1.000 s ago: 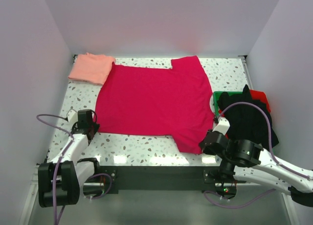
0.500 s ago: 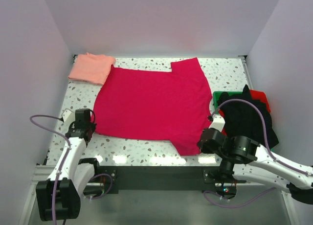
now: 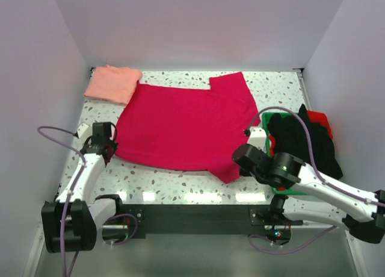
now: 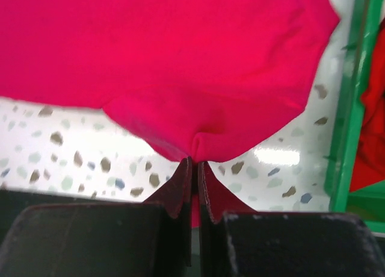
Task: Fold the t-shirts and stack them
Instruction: Fold the tshirt
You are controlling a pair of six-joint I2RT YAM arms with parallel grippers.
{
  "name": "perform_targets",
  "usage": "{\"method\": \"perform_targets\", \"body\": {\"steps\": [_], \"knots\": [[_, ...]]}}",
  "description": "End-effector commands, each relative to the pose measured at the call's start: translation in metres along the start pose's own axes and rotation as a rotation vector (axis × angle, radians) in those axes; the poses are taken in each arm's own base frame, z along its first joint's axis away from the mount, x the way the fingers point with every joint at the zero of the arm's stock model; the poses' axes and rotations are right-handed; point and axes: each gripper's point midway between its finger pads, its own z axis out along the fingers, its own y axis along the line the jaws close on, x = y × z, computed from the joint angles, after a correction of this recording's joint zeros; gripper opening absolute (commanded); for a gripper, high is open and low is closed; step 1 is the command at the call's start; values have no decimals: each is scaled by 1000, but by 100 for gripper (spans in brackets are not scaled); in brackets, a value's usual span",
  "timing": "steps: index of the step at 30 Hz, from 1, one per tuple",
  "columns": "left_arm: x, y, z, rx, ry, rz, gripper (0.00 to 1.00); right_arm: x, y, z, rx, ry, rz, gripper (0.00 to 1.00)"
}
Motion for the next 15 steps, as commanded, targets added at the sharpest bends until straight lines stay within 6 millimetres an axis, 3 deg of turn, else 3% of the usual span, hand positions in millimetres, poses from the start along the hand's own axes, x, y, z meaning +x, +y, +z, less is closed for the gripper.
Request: {"method": "perform_targets", "body": {"steps": [1,2,5,6,15], "knots": [[-19,-33,8,47,-25,40,0,-36,1,23,129,-51,-89,0],[-24,-40,9,55,-25,41,0,-43,12,32,99,-48,-68,0],[-25,-55,20,63,-12,62,0,-59,15,61,114,-28,-54,0],[-29,-67,29,60,-3,70,0,-70,18,82,126,-4,-51,0],[-41,-95,49,34,13,87,0,-107,5,105,130,-6,18,0]]}}
